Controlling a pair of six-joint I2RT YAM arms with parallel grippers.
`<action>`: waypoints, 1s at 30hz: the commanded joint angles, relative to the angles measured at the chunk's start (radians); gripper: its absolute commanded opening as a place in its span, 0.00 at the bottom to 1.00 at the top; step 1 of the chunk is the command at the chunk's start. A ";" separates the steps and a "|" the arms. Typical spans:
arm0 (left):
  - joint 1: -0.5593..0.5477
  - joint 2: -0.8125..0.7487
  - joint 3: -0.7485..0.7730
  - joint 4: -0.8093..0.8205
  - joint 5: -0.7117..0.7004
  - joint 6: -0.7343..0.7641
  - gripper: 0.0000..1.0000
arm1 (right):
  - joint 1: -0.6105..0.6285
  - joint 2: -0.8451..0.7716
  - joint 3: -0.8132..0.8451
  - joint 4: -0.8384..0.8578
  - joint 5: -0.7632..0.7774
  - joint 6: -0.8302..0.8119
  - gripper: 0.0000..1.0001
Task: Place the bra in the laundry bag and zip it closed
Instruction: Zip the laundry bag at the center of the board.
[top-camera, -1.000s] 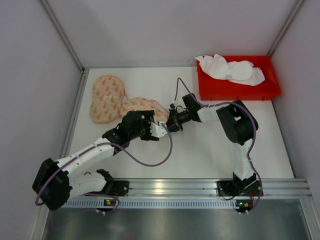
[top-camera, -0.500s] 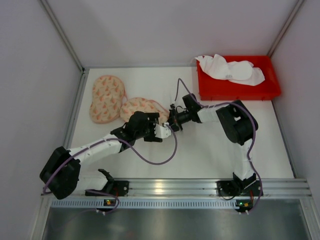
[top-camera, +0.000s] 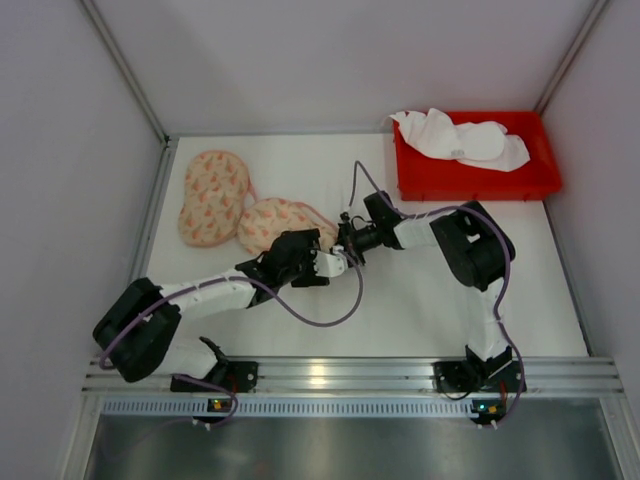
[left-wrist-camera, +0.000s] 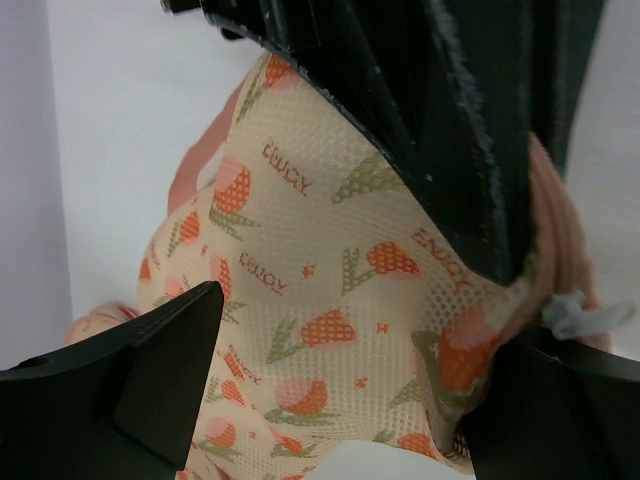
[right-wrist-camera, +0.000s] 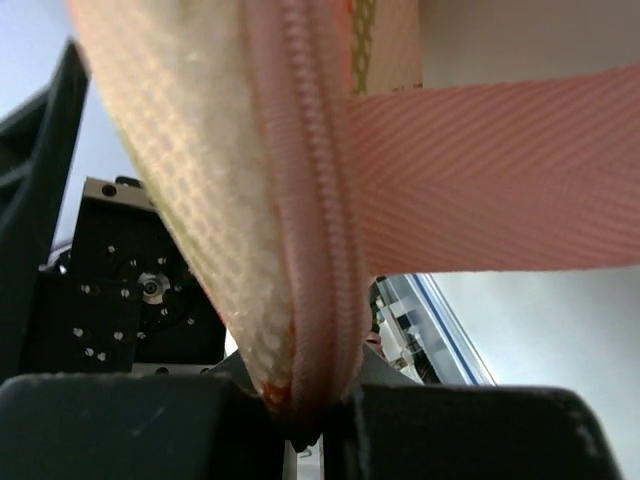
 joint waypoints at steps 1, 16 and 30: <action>-0.008 0.124 0.038 0.061 -0.123 -0.073 0.93 | 0.039 -0.052 -0.002 0.080 -0.088 0.021 0.00; -0.034 -0.272 0.115 -0.483 0.364 -0.103 0.90 | 0.020 -0.006 0.052 -0.004 -0.072 -0.054 0.00; -0.014 -0.257 0.254 -0.692 0.535 0.266 0.46 | 0.019 -0.001 0.046 -0.012 -0.072 -0.049 0.00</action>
